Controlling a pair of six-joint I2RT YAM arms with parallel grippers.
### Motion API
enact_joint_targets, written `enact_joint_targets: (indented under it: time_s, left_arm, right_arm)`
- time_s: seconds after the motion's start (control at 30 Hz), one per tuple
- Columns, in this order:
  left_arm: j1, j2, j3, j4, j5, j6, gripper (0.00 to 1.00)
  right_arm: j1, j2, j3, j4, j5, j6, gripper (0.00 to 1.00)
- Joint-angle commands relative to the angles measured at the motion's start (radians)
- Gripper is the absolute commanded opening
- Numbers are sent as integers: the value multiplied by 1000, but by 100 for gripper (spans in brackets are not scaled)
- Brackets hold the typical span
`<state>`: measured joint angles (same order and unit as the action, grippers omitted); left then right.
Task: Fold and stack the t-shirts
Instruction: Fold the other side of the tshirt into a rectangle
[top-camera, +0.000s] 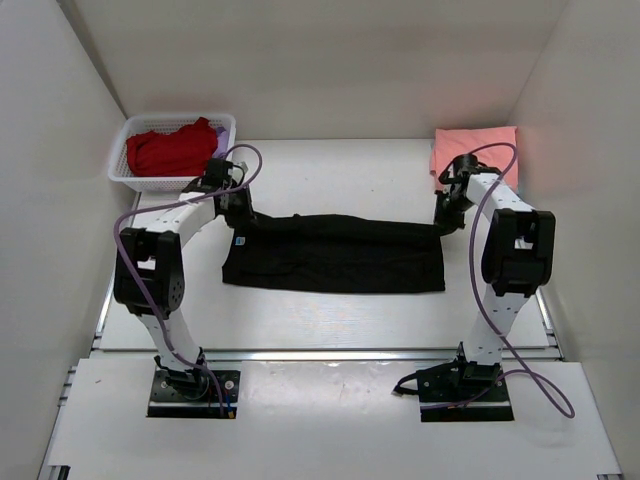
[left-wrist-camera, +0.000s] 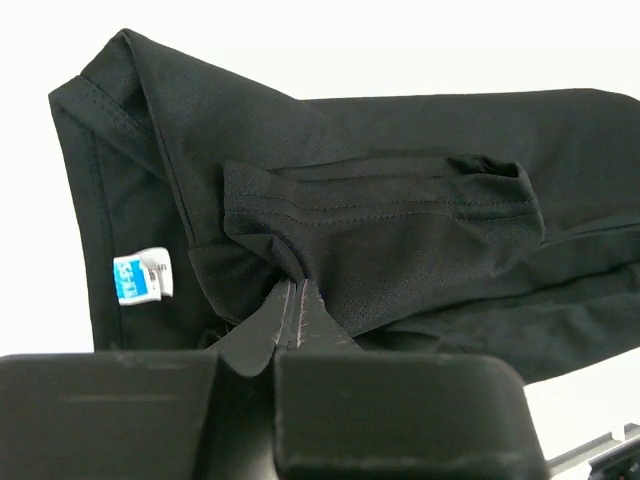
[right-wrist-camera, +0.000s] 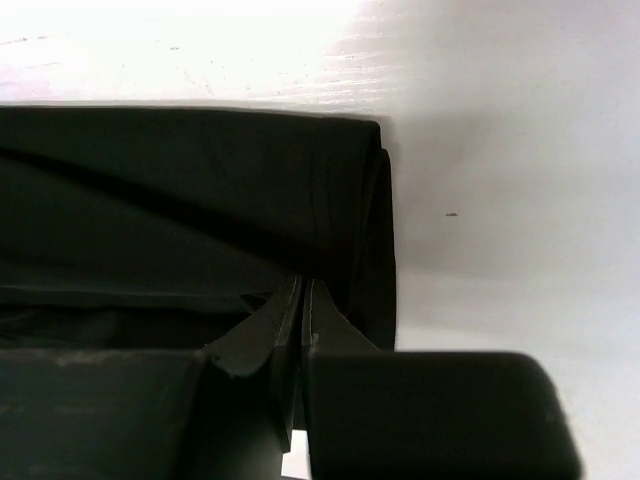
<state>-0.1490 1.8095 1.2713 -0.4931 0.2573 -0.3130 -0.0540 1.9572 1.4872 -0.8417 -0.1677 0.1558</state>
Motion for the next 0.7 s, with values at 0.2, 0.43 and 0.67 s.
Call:
enact_joint_targets:
  time_s: [0.2,0.43,0.67]
  left_arm:
    - [-3,-130,-95,28,34,-5,0]
    - [-8,-167,-164,28,14,-8,0]
    - [-9,-219,-207,21,10,-9,0]
  right_arm:
    - [5,-109,-74,99,-32,-68,1]
    - [23,-144,-162,121,-32,-81,0]
    - [19,-210,-231,139,-12,-85,0]
